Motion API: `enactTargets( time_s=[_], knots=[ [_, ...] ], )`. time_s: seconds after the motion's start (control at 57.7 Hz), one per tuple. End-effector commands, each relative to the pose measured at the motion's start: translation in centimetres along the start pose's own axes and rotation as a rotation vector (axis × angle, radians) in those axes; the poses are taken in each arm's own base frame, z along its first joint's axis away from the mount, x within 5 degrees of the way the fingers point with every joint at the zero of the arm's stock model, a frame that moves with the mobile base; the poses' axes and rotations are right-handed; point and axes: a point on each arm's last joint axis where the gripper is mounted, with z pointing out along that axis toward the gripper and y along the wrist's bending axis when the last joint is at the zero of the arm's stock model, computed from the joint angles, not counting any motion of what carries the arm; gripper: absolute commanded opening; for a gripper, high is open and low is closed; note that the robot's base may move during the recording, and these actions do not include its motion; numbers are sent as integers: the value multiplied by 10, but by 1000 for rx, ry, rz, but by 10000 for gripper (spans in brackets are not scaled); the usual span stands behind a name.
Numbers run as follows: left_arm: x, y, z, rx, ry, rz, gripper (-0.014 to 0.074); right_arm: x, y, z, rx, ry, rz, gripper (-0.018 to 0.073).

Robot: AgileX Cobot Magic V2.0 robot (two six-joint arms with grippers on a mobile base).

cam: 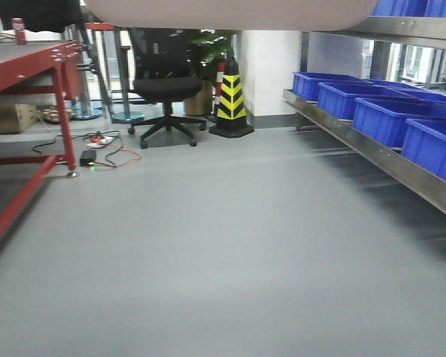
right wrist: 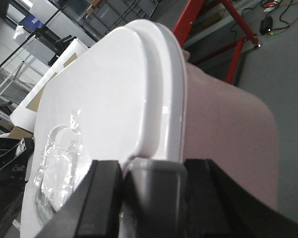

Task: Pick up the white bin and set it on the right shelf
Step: 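Drive the base away from the table while holding the bin, then drive the base up to the steel shelf with blue crates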

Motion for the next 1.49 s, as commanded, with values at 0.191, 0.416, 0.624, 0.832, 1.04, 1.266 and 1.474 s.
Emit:
enactTargets(
  time_s=[0.191,0.416,0.624,0.832,1.04,1.266,1.474],
  knots=[
    [28,-62,-3,348,242,51,-126,9,54,-5,-262,85,-52,69],
    [28,-62,-3,348,242,51,-126,9,54,-5,-262,85,-52,69],
    [28,-62,-3,348,242,51,-126,9,54,-5,-262,85,-52,69],
    [28,-62,-3,348,242,51,-126,9,54,-5,-262,85,-52,69],
    [28,-62,-3,348,242,51,-126,9,54,-5,-262,85,-52,69],
    [28,-62,-3,348,242,51,-126,9,54,-5,-262,85,-52,69],
    [28,-62,-3,348,242,51,-126,9,54,-5,-262,85,-52,69]
  ],
)
